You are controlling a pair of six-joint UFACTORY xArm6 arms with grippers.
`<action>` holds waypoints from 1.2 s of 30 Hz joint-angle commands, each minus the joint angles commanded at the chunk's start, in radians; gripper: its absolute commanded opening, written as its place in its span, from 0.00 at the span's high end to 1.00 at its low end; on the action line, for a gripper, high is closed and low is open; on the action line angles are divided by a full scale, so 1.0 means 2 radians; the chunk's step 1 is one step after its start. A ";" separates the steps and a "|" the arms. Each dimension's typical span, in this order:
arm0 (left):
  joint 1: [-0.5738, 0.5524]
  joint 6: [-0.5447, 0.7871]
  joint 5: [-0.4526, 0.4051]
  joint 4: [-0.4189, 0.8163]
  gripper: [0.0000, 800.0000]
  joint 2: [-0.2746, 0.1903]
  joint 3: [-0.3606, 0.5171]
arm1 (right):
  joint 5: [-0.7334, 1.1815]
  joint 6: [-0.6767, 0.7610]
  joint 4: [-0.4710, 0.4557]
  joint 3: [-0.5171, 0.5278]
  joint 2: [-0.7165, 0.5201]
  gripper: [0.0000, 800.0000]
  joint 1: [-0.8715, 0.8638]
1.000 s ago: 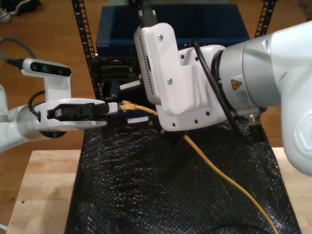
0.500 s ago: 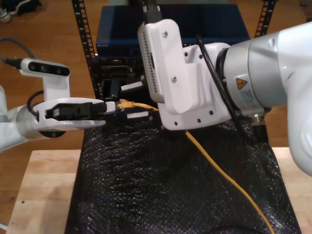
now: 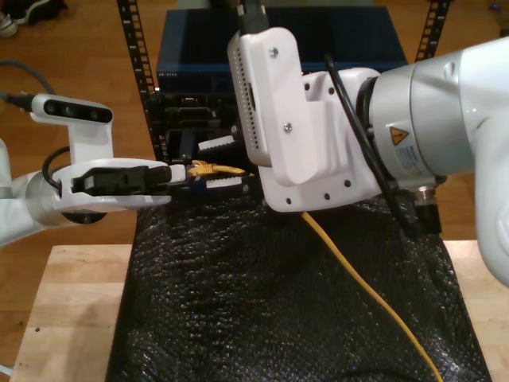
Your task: Grab the cable and plug it in
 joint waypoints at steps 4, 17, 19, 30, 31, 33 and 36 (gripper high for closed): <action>0.000 0.000 0.000 0.000 0.97 0.000 0.000 | 0.000 0.000 0.005 0.000 0.000 0.66 0.000; 0.000 0.000 0.001 0.002 0.97 0.000 0.000 | 0.000 0.000 0.013 0.000 0.001 0.72 0.000; -0.001 -0.001 0.001 0.002 0.97 0.001 0.000 | 0.000 0.000 0.013 0.000 0.002 0.72 0.000; -0.001 0.000 0.002 0.002 0.97 0.001 0.000 | 0.000 0.000 0.014 0.000 0.002 0.77 0.000; -0.001 0.000 0.002 0.002 0.97 0.001 0.000 | 0.000 0.000 0.014 0.000 0.002 0.77 0.000; -0.001 0.000 0.002 0.002 0.97 0.001 0.000 | 0.000 0.000 0.014 0.000 0.002 0.78 0.000; -0.002 0.000 0.002 0.002 0.97 0.001 0.000 | 0.000 0.000 0.014 0.001 0.003 0.78 0.000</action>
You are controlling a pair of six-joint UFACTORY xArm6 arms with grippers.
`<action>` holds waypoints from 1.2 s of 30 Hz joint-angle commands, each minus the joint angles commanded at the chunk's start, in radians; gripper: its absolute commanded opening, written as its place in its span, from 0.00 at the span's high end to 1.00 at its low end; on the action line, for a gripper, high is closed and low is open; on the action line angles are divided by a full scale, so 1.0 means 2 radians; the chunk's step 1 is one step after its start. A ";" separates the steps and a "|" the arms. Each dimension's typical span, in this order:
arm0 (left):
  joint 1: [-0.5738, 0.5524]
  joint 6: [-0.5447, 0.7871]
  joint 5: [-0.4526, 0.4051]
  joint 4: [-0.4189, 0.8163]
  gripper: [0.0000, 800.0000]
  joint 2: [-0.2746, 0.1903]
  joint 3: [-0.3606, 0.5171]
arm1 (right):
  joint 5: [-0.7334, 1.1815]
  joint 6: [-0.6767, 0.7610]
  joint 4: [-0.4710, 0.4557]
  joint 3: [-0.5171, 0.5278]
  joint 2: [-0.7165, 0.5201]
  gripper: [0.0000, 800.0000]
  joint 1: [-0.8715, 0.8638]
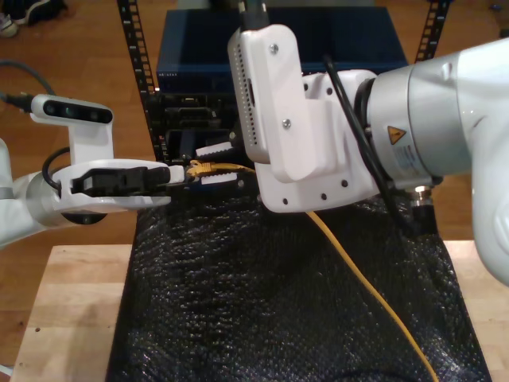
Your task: Grab the cable and plug it in
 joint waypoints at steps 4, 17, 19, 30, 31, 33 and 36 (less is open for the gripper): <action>0.000 0.000 0.000 0.001 0.97 0.000 0.000 | 0.000 0.000 0.000 -0.001 0.000 0.78 0.000; -0.001 -0.001 0.000 0.001 0.97 0.000 -0.001 | 0.000 0.000 0.000 0.000 0.000 0.79 0.000; -0.001 0.000 0.000 0.001 0.97 0.000 -0.001 | 0.000 0.000 0.000 0.000 0.000 0.81 0.000; -0.002 0.000 0.000 0.001 0.59 0.000 0.002 | 0.000 0.000 0.011 0.003 0.000 0.99 0.000; -0.001 0.001 -0.001 0.001 0.53 0.000 0.003 | 0.000 0.000 0.011 0.003 0.000 1.00 0.000; -0.001 0.002 -0.004 0.001 0.37 0.000 0.003 | 0.000 -0.001 0.011 0.003 0.000 1.00 0.000; -0.001 0.002 -0.006 0.000 0.25 0.000 0.004 | 0.000 0.000 0.011 0.003 0.000 1.00 0.000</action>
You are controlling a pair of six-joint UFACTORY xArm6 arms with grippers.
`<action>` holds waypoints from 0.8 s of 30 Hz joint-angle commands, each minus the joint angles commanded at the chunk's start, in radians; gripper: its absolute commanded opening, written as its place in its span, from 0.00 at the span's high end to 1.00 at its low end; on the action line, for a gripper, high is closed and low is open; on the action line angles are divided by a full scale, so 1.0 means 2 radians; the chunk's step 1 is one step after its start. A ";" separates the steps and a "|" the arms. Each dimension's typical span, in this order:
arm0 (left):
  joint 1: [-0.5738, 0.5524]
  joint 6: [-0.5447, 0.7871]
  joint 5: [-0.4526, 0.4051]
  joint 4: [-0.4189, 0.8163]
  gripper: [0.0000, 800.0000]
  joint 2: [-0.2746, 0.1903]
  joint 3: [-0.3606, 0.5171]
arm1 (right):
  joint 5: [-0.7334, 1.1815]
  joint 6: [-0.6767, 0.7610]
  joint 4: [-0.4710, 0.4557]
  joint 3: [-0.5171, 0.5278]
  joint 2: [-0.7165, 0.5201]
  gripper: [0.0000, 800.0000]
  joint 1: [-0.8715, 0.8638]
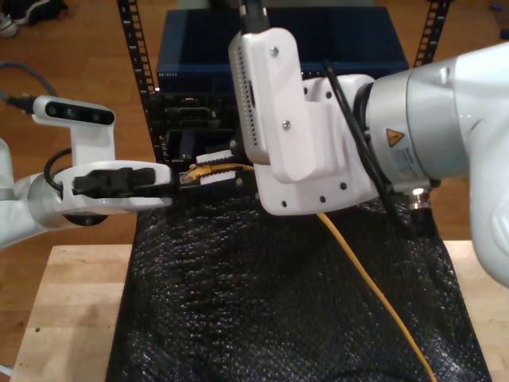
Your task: Grab the cable and plug it in
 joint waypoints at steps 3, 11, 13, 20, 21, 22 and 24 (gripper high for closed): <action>0.000 0.000 -0.001 0.000 0.17 -0.001 -0.001 | 0.000 -0.001 0.000 -0.001 0.000 1.00 0.000; 0.003 0.003 -0.047 -0.001 0.02 -0.005 -0.002 | 0.000 0.017 0.002 -0.005 0.008 1.00 -0.010; 0.004 0.006 -0.060 -0.001 0.01 -0.008 -0.004 | 0.000 0.021 0.002 -0.010 0.018 1.00 -0.025; 0.005 0.061 -0.126 -0.001 0.01 -0.038 -0.006 | 0.022 0.044 0.002 -0.015 0.027 1.00 -0.099; 0.005 0.070 -0.136 -0.001 0.01 -0.043 -0.008 | 0.030 0.044 0.002 -0.015 0.027 1.00 -0.107; 0.005 0.076 -0.144 0.000 0.01 -0.046 -0.012 | 0.038 0.045 0.002 -0.014 0.029 1.00 -0.115; 0.007 0.084 -0.158 0.002 0.01 -0.051 -0.016 | 0.056 0.047 0.002 -0.014 0.033 1.00 -0.132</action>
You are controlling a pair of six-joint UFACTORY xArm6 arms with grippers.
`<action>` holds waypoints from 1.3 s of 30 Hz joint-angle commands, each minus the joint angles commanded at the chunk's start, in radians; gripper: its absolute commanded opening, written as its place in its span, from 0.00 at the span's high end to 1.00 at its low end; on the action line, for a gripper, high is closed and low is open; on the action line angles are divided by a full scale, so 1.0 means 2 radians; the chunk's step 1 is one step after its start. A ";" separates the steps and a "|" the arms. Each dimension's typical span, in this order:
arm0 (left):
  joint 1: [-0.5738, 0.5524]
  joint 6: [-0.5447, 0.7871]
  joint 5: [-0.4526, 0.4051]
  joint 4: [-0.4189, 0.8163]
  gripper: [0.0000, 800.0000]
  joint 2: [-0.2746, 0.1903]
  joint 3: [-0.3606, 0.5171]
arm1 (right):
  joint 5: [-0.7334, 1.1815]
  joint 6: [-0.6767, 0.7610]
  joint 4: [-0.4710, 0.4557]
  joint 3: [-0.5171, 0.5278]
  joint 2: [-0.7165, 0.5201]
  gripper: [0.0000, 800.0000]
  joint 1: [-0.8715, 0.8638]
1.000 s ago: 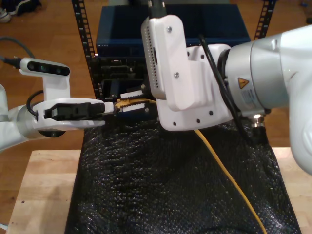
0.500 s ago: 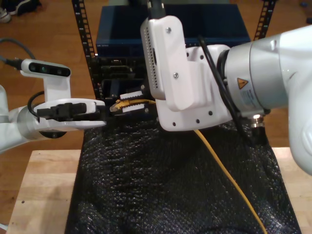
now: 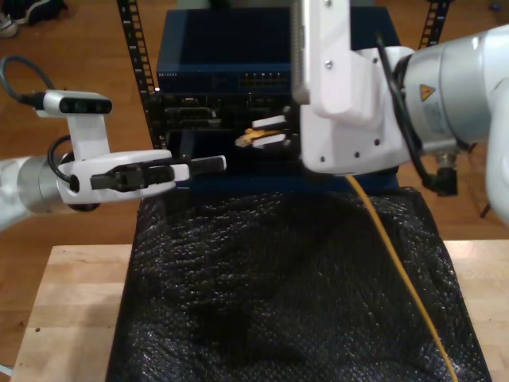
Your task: Grab the cable and plug it in
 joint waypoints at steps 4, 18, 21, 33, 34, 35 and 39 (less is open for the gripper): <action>0.005 0.016 -0.025 0.002 0.00 -0.016 -0.012 | 0.042 0.011 -0.002 0.004 0.004 1.00 -0.048; 0.009 0.090 -0.134 0.230 0.00 -0.065 -0.077 | 0.123 0.030 -0.014 0.015 0.066 1.00 -0.164; 0.010 0.115 -0.164 0.301 0.00 -0.078 -0.082 | 0.123 0.031 -0.029 0.020 0.076 1.00 -0.171; 0.077 0.254 -0.220 0.497 0.00 -0.109 -0.077 | 0.122 0.033 -0.040 0.022 0.104 1.00 -0.178; 0.089 0.269 -0.220 0.507 0.00 -0.111 -0.077 | 0.122 0.033 -0.040 0.022 0.107 1.00 -0.178; 0.101 0.282 -0.220 0.516 0.00 -0.113 -0.074 | 0.122 0.033 -0.040 0.022 0.109 1.00 -0.178; 0.163 0.351 -0.218 0.541 0.00 -0.114 -0.064 | 0.122 0.033 -0.039 0.022 0.117 1.00 -0.179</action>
